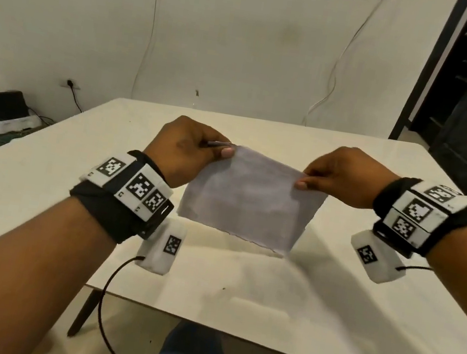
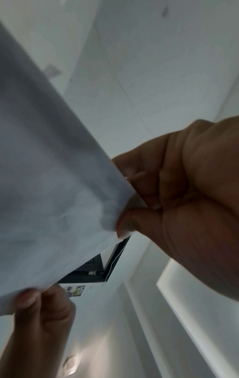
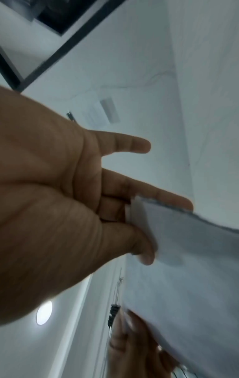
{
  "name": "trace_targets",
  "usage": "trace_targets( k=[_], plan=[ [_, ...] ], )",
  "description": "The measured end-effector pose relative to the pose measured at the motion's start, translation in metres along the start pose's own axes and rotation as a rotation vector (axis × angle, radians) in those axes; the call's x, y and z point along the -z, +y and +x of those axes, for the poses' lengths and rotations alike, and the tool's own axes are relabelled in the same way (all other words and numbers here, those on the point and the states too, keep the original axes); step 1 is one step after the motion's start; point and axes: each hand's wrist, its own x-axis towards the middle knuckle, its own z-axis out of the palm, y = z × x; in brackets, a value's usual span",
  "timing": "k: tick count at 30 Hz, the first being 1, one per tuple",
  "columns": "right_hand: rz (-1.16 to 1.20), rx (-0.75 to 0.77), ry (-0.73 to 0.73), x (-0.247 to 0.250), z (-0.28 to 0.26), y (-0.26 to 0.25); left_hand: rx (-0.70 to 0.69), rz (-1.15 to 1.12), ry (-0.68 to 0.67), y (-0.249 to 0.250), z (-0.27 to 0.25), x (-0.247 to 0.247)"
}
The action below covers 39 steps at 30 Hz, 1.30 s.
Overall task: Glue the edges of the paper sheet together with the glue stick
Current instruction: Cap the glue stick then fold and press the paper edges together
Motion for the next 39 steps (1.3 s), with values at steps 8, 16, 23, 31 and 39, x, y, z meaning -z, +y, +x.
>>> trace_targets(
  k=[8, 16, 23, 31, 39],
  plan=[
    [0.273, -0.038, 0.222, 0.005, -0.021, -0.006, -0.156, 0.342, 0.107, 0.012, -0.008, -0.025],
    [0.512, -0.023, 0.313, -0.007, -0.027, -0.009, -0.163, 0.136, 0.046, 0.042, -0.007, -0.035],
    [0.495, -0.033, 0.192, -0.034, -0.041, -0.017, -0.184, 0.176, -0.058, 0.046, -0.014, -0.041],
    [0.804, -0.07, 0.398, -0.016, -0.041, -0.012, -0.149, -0.444, 0.212, 0.046, -0.014, -0.027],
    [0.381, 0.037, 0.465, 0.002, -0.04, -0.026, -0.241, -0.013, 0.314, 0.036, -0.018, -0.037]
  ],
)
